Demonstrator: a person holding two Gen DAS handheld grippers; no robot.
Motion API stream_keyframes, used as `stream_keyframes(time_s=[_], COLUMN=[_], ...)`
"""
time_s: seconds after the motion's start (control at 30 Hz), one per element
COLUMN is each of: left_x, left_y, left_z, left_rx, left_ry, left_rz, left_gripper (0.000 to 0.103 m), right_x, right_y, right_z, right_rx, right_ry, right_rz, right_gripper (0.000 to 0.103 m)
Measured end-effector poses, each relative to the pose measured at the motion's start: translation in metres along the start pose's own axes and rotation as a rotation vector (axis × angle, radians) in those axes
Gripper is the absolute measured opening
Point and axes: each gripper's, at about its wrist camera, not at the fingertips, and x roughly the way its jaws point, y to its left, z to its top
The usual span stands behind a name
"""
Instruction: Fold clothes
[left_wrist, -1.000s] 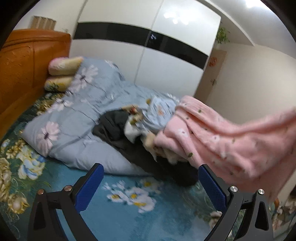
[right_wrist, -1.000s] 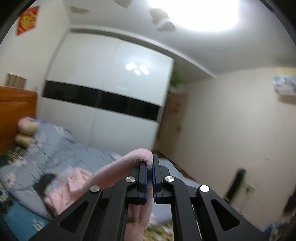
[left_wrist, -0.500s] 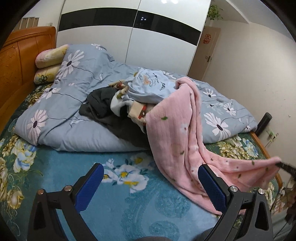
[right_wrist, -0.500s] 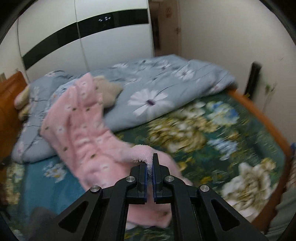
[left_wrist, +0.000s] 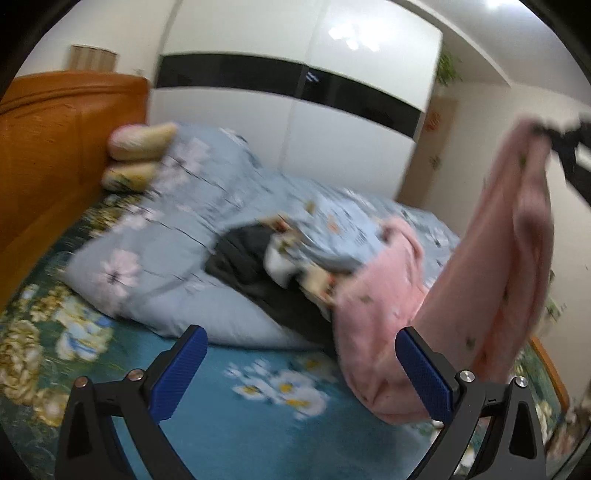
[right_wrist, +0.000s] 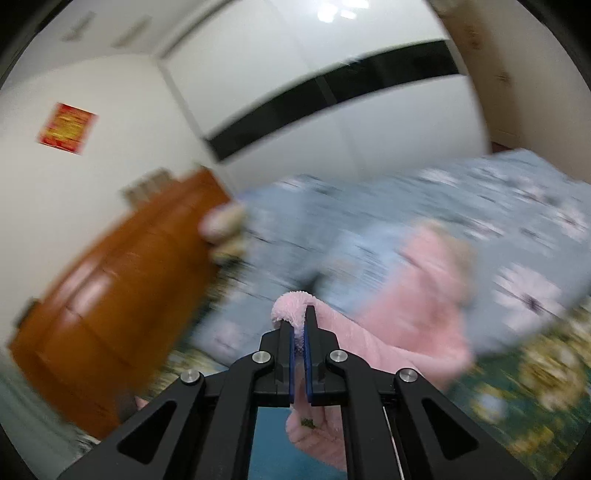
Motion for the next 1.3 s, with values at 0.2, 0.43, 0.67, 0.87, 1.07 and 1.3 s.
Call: stream_keyframes(time_s=[0.2,0.43,0.67,0.87,1.07,1.3], left_x=[-0.044,-0.005,0.070,0.103,0.129,0.129], left_y=[0.068,0.108,0.082,0.034,0.005,-0.017], left_z=[0.008,-0.044,-0.102,-0.126,-0.132,-0.131], left_rx=[-0.082,-0.369,-0.731,-1.007,-1.271,-1.289], left_ry=[-0.089,0.098,0.361,0.423,0.403,0.404], left_rz=[0.072,-0.046,-0.240,-0.409,-0.538,-0.497], left_gripper=[0.103,0.103,0.102,0.102,0.102,0.053], right_x=[0.021,0.123,0.137,0.130,0.118,0.090], right_y=[0.073,-0.011,-0.081,-0.071,-0.057,-0.069], right_z=[0.020,-0.125,-0.203,-0.161,-0.159,-0.178], right_rx=[-0.033,0.214,0.411,0.359,0.280,0.309], right_ry=[-0.137,0.202,0.331,0.240,0.214,0.198], right_rz=[0.161,-0.033,-0.118,-0.088,-0.093,-0.104], right_gripper=[0.003,0.004,0.004,0.004,0.004,0.004])
